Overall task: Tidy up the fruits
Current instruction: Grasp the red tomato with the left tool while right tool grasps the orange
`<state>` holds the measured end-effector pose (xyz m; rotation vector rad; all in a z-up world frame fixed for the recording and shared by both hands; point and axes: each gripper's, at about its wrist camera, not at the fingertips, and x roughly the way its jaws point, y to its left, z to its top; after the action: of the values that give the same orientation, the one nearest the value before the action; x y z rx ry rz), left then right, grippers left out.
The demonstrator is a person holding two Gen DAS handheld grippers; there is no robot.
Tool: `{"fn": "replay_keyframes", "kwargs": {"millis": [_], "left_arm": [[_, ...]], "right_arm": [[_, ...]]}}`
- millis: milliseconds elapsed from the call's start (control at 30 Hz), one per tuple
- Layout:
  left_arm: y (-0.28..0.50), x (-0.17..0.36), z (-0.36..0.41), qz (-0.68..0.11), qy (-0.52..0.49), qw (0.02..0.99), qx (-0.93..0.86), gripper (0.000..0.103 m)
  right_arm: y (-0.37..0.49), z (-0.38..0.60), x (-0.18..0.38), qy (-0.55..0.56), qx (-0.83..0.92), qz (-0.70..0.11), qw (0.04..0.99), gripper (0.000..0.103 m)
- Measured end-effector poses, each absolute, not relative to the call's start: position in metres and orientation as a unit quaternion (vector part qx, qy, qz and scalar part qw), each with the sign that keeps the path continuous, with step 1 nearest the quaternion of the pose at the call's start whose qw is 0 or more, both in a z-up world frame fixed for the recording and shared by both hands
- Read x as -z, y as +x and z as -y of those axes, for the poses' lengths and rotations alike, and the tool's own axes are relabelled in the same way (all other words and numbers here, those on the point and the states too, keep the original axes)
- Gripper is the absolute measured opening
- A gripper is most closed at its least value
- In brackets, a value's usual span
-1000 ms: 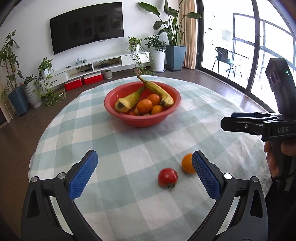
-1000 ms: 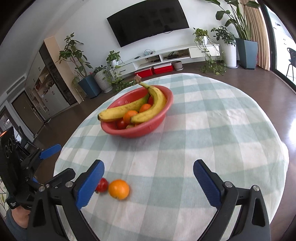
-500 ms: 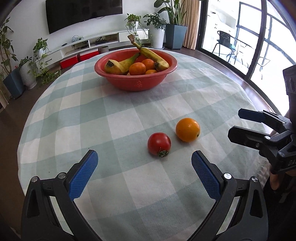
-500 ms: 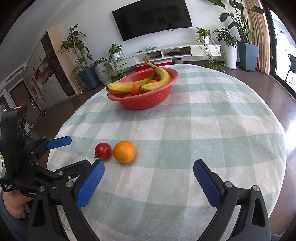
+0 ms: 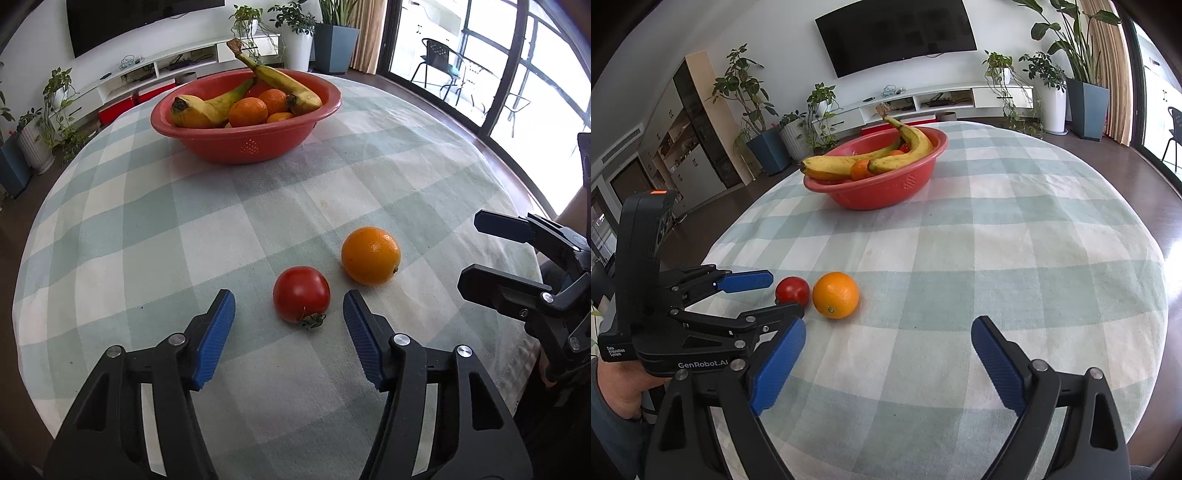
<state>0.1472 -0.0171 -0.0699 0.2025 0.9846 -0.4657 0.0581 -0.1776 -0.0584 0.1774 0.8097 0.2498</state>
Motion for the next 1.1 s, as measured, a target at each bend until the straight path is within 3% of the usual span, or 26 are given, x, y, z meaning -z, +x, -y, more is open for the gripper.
{"fn": "replay_keyframes", "kwargs": {"millis": [100,267,433,1100], "left_arm": [[0.152,0.075,0.018,-0.474,0.092,0.847,0.224,0.046],[0.153,0.078,0.019,-0.475,0.093,0.846,0.225,0.044],[0.152,0.078,0.02,-0.474,0.094,0.845,0.229,0.031],[0.151,0.075,0.008,-0.457,0.062,0.856,0.236,0.029]], "right_arm": [[0.059,0.177,0.059,0.085,-0.121,-0.393,0.908,0.093],[0.058,0.177,0.06,0.085,-0.121,-0.393,0.907,0.093],[0.058,0.176,0.061,0.081,-0.121,-0.394,0.908,0.093],[0.062,0.169,0.062,0.061,-0.121,-0.403,0.905,0.087]]}}
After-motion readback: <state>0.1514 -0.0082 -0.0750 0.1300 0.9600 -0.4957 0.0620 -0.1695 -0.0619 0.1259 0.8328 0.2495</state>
